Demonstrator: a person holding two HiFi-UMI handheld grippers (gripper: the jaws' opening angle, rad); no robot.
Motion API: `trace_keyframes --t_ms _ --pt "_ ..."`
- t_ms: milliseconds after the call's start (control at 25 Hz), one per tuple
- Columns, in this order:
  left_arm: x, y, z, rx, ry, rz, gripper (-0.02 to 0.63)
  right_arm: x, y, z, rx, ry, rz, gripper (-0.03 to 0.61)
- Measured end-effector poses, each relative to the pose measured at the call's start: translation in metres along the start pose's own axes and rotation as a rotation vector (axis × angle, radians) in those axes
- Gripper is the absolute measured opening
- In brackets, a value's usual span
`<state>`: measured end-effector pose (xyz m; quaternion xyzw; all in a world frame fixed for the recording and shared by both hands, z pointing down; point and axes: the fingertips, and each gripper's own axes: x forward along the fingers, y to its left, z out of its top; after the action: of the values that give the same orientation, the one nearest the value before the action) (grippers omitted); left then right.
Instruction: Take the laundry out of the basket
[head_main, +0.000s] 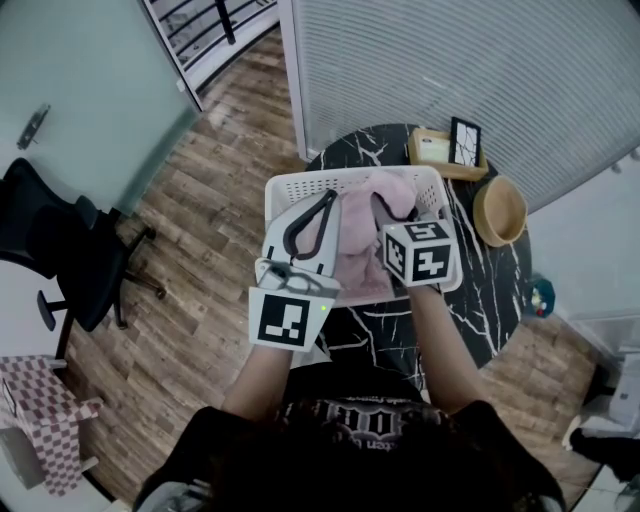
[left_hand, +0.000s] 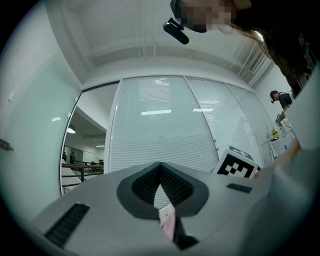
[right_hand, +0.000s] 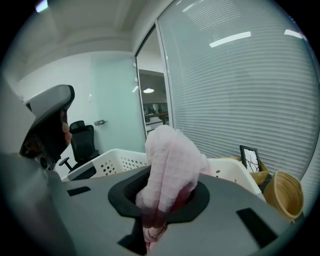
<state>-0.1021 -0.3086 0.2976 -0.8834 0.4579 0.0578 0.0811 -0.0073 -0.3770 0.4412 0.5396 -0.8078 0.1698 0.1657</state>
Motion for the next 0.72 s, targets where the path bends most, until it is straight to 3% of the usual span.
trace_keyframes --t_ms 720 --pt "0.023 -0.024 0.036 0.005 -0.052 -0.068 0.0 -0.084 0.003 0.104 -0.07 -0.292 -0.048 0.075"
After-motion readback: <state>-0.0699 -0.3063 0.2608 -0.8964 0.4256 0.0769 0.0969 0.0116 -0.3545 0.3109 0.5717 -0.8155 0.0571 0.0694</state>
